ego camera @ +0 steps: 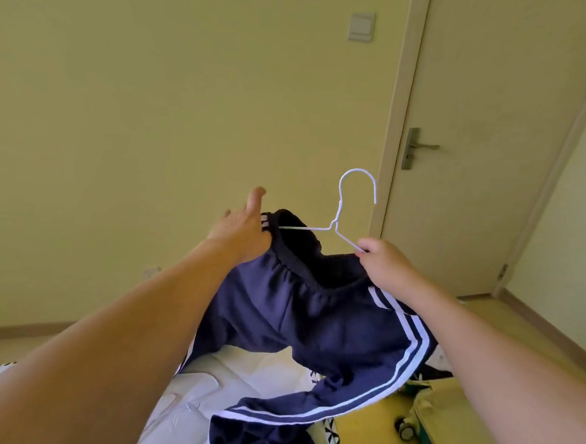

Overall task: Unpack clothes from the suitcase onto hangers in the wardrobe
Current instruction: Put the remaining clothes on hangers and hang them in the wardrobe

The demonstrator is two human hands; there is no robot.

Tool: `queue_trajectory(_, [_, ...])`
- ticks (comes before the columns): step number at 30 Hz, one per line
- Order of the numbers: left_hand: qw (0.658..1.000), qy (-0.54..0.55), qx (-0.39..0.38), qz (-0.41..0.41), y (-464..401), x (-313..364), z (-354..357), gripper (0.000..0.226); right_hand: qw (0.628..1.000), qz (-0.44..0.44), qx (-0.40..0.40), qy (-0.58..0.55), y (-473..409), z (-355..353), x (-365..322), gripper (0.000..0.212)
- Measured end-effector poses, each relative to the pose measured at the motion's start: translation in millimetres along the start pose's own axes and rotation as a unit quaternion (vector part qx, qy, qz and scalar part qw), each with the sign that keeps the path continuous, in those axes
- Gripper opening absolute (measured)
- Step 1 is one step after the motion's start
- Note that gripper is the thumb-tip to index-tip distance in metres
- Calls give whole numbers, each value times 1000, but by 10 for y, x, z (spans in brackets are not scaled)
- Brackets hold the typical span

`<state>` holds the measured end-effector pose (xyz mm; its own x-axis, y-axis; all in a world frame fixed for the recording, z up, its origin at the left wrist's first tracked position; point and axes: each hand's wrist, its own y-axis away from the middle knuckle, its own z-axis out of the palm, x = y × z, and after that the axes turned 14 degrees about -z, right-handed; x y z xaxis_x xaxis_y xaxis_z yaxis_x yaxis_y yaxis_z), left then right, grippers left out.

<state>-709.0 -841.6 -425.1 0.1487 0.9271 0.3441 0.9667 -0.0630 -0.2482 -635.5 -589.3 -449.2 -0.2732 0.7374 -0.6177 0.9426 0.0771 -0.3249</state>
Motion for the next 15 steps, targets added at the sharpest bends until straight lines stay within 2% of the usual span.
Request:
queue_trajectory(1, [999, 3, -16, -28, -62, 73, -38, 42, 1000, 5, 28, -1, 40, -141, -26, 25])
queue_trajectory(3, [999, -6, -8, -33, -149, 238, -135, 23, 998, 22, 66, 9, 116, -396, -70, 18])
queue_trajectory(7, [995, 67, -77, -13, -167, 873, -305, 24, 986, 62, 121, 92, 300, -1066, -146, 32])
queue_trajectory(9, [992, 108, -69, -12, -107, 1190, -411, 23, 977, 104, 139, 123, 404, -1399, -233, 34])
queue_trajectory(11, [990, 130, -50, 5, 15, 1630, -569, 20, 958, 153, 177, 163, 633, -1812, -365, 24])
queue_trajectory(15, [984, 147, -14, 104, 338, 2485, -985, 27, 914, 210, 245, 244, 1221, -2616, -642, 16])
